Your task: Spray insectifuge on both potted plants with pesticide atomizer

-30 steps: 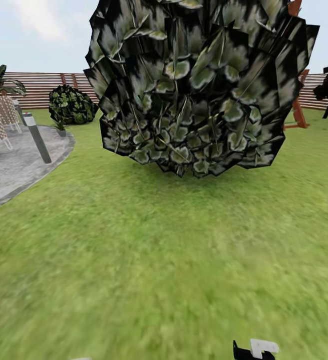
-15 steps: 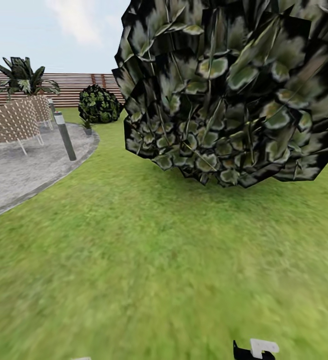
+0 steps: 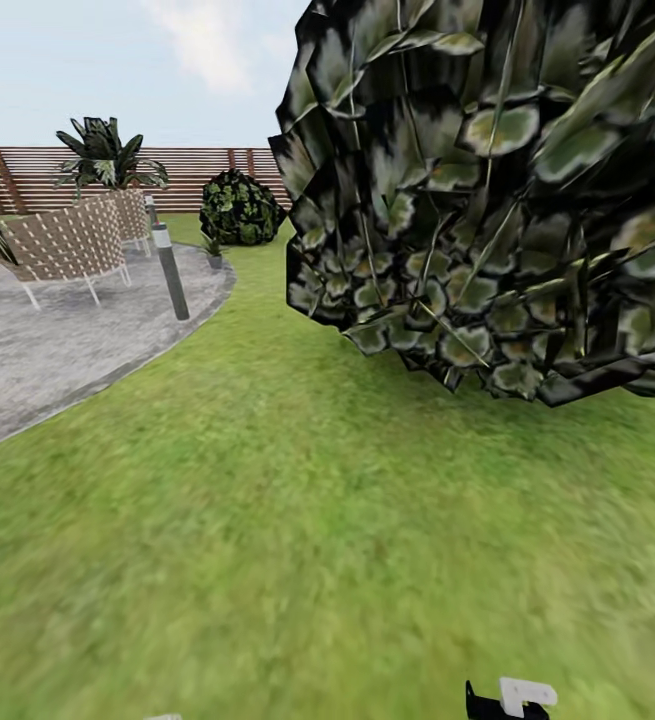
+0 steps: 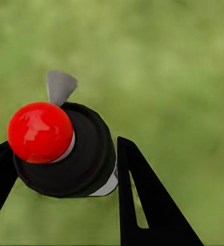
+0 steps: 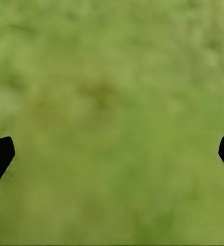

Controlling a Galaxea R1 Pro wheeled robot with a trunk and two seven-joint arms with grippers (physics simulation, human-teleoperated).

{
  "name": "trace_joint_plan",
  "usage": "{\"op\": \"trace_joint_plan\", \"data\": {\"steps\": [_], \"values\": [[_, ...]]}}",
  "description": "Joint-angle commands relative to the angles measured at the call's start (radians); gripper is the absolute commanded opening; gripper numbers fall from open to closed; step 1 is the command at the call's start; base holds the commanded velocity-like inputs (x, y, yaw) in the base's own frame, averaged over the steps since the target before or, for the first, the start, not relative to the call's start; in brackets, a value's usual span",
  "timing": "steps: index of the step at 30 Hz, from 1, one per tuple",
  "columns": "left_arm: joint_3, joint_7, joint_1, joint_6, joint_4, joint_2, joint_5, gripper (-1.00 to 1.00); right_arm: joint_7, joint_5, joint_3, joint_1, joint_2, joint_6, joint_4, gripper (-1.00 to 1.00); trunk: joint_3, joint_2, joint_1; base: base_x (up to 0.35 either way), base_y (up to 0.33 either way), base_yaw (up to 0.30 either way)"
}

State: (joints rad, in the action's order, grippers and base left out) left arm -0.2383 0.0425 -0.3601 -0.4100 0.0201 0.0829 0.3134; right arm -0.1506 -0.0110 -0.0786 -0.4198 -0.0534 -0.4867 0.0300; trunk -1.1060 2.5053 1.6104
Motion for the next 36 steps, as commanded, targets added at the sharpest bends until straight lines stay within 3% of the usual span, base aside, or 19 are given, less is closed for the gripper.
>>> {"op": "trace_joint_plan", "data": {"steps": [1,20,36], "values": [[-0.009,0.005,0.0,-0.003,0.0,0.0,0.004,-1.0,0.002,-0.001,-0.007,0.0,0.0,-0.004,-0.001,1.0,-0.001,0.0,0.0,0.337,0.0,0.014],[-0.007,0.005,0.0,-0.003,0.0,0.0,0.004,-1.0,0.002,-0.001,-0.008,0.0,-0.001,-0.004,-0.001,1.0,-0.001,0.0,0.0,0.337,0.0,0.005],[-0.008,0.005,0.0,-0.003,0.0,0.0,0.004,-1.0,0.0,-0.001,-0.007,0.0,0.0,-0.004,-0.001,1.0,-0.001,0.0,0.0,0.337,0.0,0.262]]}}
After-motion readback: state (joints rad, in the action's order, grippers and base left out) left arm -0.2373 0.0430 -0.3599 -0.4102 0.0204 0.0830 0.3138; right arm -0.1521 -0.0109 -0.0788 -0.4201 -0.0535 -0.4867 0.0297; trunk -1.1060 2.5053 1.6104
